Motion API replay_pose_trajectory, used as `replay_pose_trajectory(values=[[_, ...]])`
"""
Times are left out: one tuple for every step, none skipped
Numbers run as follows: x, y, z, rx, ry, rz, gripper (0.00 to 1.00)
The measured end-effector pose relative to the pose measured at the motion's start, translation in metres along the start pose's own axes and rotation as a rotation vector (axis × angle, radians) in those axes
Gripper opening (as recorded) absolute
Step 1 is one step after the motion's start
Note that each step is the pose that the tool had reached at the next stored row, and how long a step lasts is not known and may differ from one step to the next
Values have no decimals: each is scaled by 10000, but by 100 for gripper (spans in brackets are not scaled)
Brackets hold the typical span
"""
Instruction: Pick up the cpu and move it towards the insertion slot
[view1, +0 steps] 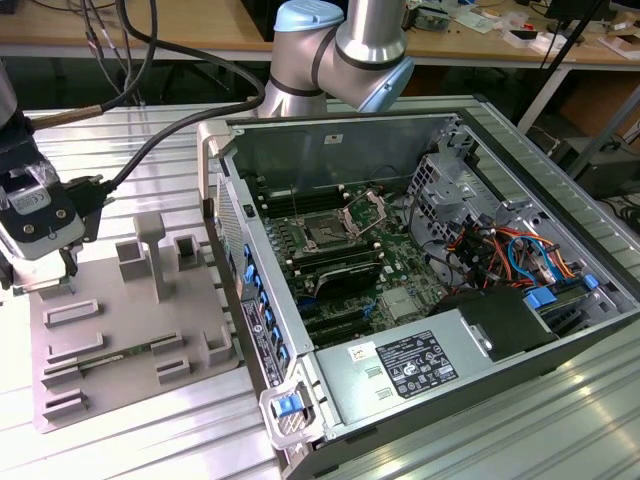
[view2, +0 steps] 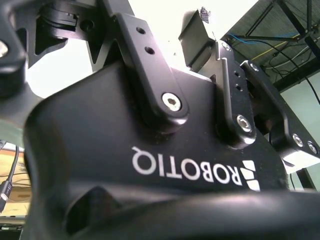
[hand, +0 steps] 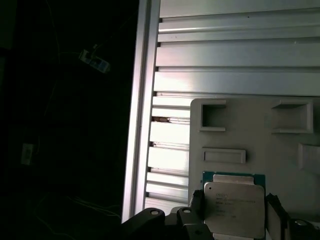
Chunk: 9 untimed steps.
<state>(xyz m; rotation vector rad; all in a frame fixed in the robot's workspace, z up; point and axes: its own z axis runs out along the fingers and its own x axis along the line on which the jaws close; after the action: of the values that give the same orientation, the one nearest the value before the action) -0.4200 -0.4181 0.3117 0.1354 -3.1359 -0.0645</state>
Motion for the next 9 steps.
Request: replay_pose_trajectory(values=[[0,0,-3,0,0,0,55],[0,0,-7,0,0,1,55],[0,0,-9,0,0,0,55],[0,1,-15,0,-1,0,55],[0,1,-22,0,0,0,55],[0,1,-26,-1,0,0,55],[0,1,-28,0,0,0,55],[0,1,-31,0,0,0,55],[0,2,-34,-1,-1,1,55]])
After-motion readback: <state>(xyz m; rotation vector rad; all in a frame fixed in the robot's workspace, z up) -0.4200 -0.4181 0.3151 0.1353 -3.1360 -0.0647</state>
